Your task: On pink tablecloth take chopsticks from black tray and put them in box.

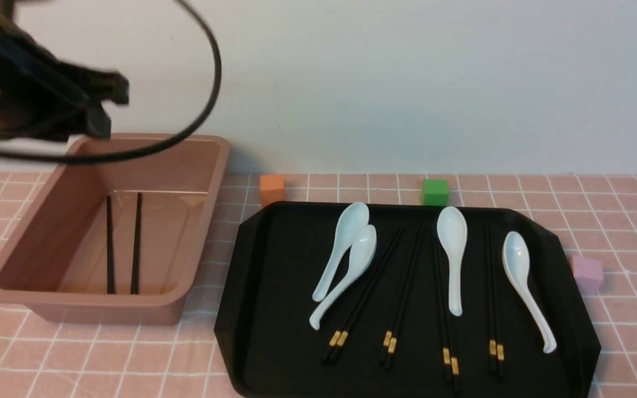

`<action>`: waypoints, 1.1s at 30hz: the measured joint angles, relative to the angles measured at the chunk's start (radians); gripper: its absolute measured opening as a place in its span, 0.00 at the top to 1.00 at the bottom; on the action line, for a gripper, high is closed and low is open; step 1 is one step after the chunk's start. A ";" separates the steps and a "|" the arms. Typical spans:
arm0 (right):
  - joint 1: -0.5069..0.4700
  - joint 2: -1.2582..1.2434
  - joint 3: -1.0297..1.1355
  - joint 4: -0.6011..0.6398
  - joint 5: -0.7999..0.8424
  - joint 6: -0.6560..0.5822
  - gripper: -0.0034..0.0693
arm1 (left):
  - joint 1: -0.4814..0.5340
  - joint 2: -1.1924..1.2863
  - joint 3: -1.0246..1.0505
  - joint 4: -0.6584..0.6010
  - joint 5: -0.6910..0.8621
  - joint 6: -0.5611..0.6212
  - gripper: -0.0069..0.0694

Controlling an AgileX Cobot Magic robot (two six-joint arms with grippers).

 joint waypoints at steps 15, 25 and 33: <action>0.000 0.000 0.000 0.000 0.000 0.000 0.62 | -0.109 -0.814 0.801 -0.132 -0.446 0.018 0.93; 0.000 0.000 0.000 0.000 0.000 0.000 0.62 | -0.109 -0.932 1.109 -0.421 -0.724 0.018 0.93; 0.000 0.000 0.000 0.000 0.000 0.000 0.62 | -0.109 -0.932 1.164 -0.451 -0.725 0.018 0.93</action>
